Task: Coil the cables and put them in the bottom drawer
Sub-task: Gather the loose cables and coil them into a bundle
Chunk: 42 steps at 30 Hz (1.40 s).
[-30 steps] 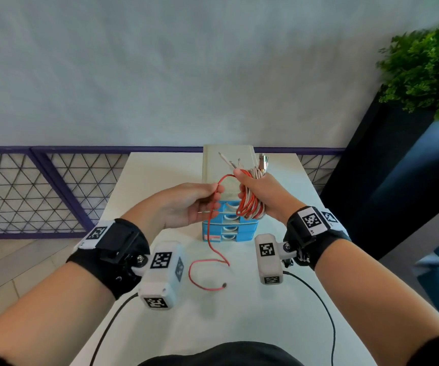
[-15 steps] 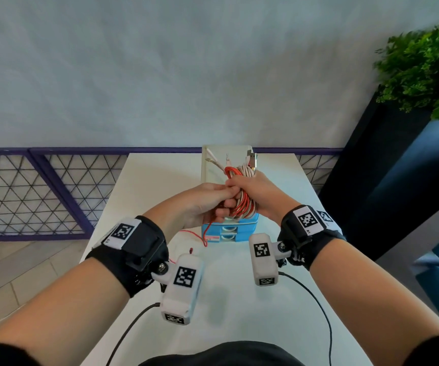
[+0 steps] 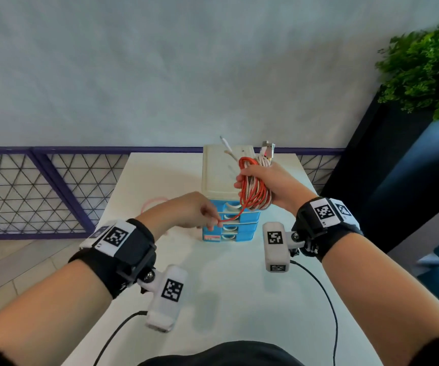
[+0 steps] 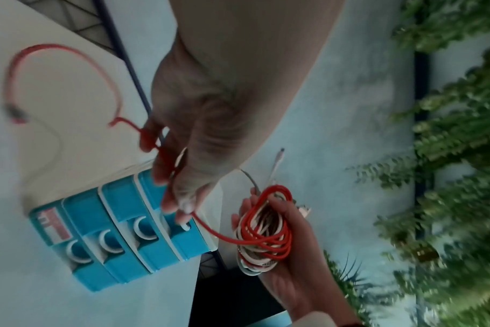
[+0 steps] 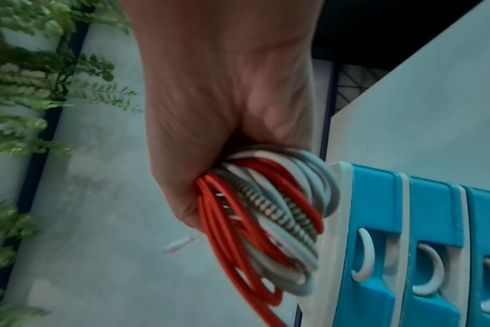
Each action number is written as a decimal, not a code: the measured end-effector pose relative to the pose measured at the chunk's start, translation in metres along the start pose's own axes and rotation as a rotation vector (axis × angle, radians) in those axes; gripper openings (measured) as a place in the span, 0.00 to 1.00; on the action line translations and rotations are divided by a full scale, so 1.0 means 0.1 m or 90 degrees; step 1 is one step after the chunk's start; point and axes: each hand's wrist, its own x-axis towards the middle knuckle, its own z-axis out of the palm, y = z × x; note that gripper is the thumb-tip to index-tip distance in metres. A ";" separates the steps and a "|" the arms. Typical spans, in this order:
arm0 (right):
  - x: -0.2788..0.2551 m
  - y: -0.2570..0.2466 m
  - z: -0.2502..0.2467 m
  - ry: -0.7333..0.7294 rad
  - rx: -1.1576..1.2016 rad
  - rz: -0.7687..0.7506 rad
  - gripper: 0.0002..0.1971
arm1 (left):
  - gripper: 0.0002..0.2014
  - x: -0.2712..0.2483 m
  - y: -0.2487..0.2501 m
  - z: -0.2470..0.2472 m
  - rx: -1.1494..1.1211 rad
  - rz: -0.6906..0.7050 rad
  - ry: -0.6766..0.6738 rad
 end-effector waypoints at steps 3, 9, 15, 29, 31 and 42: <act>-0.05 -0.01 0.07 -0.043 -0.102 0.019 0.02 | 0.10 0.09 0.05 0.01 -0.045 0.011 0.211; -0.12 0.04 0.18 -0.100 -0.182 0.056 0.07 | 0.11 0.21 0.11 0.05 -0.130 0.054 0.379; -0.10 0.12 0.18 -0.109 -0.222 0.078 0.06 | 0.17 0.19 0.06 0.08 -0.075 0.019 0.428; 0.04 0.23 0.03 0.060 -0.155 -0.013 0.15 | 0.10 0.00 0.09 -0.01 -0.797 0.005 0.086; 0.03 0.23 0.10 0.034 -0.123 -0.020 0.20 | 0.08 0.02 0.19 0.02 -0.784 0.009 0.103; -0.03 0.17 0.24 0.005 -0.103 -0.014 0.05 | 0.10 0.09 0.34 0.09 -0.646 -0.001 0.076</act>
